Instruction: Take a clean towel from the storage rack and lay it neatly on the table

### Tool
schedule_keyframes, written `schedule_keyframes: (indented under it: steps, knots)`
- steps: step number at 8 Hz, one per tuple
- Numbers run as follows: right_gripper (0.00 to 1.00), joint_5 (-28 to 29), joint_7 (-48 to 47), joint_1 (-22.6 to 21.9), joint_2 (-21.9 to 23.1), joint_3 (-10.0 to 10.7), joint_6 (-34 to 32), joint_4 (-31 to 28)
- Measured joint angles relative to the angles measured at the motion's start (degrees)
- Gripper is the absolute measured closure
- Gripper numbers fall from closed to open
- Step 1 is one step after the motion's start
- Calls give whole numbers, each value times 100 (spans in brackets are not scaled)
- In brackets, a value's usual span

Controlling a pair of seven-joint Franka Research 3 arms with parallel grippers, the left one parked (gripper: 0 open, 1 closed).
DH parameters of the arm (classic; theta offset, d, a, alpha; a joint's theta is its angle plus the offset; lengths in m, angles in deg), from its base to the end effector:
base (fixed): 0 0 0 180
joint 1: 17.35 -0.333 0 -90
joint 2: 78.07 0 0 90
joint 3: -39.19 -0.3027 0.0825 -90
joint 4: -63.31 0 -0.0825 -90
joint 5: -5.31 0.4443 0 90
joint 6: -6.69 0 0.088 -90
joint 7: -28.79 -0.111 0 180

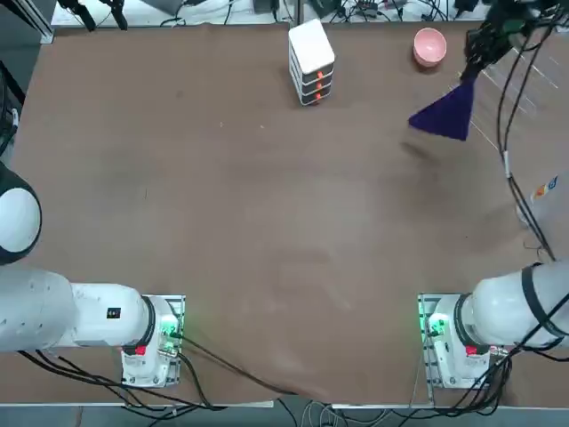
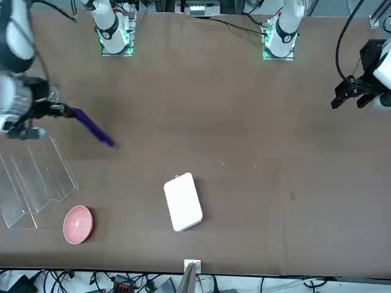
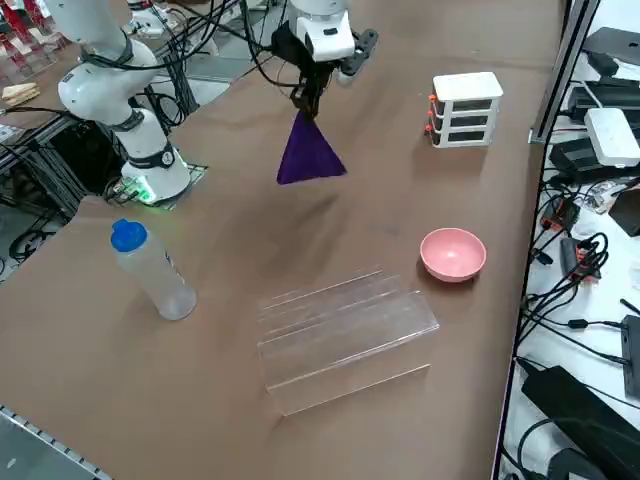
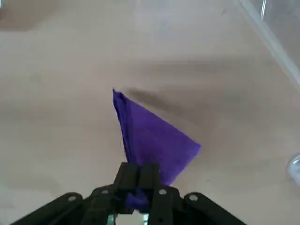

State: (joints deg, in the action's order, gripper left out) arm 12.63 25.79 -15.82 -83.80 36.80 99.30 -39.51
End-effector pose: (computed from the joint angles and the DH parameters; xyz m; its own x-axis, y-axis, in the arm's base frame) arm 0.6139 0.0223 0.4329 0.9587 -0.0423 -0.2811 -0.0761 -0.9910 -0.1104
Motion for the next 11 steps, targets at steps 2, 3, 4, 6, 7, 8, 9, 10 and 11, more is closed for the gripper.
schedule_keyframes:
  steps: [2, 3, 4, 6, 7, 8, 9, 10, 11]
  knots:
    - [96, 204, -892, -850, 85, -11, 353, -438]
    - [96, 412, -1269, -1218, 86, -16, 627, -662]
    - [96, 640, -1593, -1466, 89, -16, 869, -841]
    - [96, 1016, -2162, -1758, 91, -13, 1200, -1024]
    - [96, 1120, -2269, -1795, 85, -7, 1268, -1115]
    - [96, 1167, -2294, -1776, 62, 48, 1376, -1234]
    - [96, 1172, -2295, -1675, -47, 124, 1567, -1357]
    - [96, 1172, -2185, -1442, -298, 167, 1855, -1439]
    - [96, 1173, -1862, -1127, -618, 194, 2168, -1452]
